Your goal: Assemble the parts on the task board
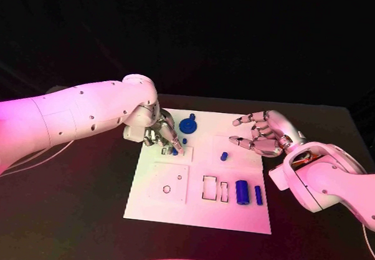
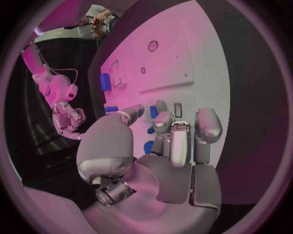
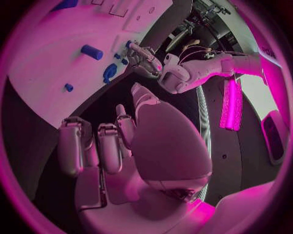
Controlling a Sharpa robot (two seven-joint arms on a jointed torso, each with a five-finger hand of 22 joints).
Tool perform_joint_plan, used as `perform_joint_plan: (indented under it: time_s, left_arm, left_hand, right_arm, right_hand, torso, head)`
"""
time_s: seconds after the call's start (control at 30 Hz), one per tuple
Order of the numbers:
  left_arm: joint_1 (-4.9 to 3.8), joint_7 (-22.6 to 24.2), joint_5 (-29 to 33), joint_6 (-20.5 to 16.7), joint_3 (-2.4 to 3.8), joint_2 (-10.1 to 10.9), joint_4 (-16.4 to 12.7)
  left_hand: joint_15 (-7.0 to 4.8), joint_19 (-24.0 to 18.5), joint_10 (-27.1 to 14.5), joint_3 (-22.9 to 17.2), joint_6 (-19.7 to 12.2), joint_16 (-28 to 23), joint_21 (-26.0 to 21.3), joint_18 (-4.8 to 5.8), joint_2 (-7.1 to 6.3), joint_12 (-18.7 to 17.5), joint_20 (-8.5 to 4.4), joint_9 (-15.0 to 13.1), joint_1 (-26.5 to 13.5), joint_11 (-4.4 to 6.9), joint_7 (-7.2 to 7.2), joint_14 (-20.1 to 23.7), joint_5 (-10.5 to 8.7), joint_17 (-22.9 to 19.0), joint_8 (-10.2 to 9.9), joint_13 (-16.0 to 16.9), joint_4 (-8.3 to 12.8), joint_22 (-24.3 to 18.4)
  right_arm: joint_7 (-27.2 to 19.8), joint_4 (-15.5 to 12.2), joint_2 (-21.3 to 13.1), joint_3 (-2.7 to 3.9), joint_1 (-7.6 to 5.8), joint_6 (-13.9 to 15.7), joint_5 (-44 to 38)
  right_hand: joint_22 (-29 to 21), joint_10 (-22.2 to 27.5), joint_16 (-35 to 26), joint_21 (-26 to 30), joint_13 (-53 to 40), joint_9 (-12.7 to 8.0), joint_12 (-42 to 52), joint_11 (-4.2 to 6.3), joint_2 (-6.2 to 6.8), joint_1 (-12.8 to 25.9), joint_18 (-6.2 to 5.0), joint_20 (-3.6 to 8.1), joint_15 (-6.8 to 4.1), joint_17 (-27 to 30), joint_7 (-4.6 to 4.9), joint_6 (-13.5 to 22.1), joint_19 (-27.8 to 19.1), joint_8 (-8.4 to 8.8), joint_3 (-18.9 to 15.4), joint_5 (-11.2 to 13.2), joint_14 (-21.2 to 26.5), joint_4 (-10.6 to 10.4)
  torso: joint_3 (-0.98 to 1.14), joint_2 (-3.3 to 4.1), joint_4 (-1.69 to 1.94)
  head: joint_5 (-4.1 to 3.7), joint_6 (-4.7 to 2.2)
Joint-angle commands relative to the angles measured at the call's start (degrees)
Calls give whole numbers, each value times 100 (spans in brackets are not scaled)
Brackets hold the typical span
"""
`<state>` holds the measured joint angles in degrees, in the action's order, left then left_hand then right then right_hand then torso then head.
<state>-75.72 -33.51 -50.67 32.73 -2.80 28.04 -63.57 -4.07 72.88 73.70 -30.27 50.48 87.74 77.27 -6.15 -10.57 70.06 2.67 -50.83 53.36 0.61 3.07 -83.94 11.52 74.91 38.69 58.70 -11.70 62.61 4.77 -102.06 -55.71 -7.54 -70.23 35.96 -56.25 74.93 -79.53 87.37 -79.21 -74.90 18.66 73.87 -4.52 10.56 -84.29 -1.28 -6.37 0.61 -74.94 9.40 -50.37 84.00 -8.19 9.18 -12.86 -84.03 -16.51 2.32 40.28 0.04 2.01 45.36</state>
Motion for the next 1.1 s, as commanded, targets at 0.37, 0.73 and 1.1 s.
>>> perform_joint_plan:
  time_s: [0.37, 0.73, 1.1]
  left_arm:
    - [-74, 6, 109, -284, 225, 352, -658]
    - [-314, 16, -75, -448, 344, 575, -648]
    - [-336, 48, -346, -718, 328, 323, -50]
  left_hand:
    - [184, -216, -329, 211, -382, -158, -197, -9, 142, -212, 129, 278, 337, -189, 250, -345, 14, 727, -536, -290, -117, -284]
    - [214, -268, -388, 276, -399, -183, -238, -28, 144, -244, 163, 346, 388, -221, 283, -324, 11, 673, -644, -350, -154, -358]
    - [258, -340, -559, 402, -432, -210, -298, -51, 127, -368, 211, 463, 483, -270, 336, -295, 15, 618, -817, -534, -239, -452]
  right_arm:
    - [-69, 100, 1, 0, 15, -38, -18]
    - [-69, 144, -18, -1, 17, -40, -18]
    - [-77, 151, -9, -1, 17, -35, -18]
  right_hand:
    - [911, 41, -25, 39, -279, -9, -34, 8, 27, 35, -119, 39, -52, -962, 5, 13, 130, -27, 16, -8, -456, -12]
    - [911, 41, -25, 39, -279, -9, -34, 8, 27, 35, -119, 39, -52, -962, 5, 13, 130, -27, 16, -8, -456, -12]
    - [916, 35, -25, 31, -286, -11, -23, 8, 26, 52, -116, 39, -52, -965, 5, 14, 135, -32, 13, -2, -456, -14]
  torso:
    - [-8, -19, 16]
    - [-8, -7, 27]
    - [-21, 24, 3]
  head:
    - [24, -83]
    - [23, -128]
    - [67, -152]
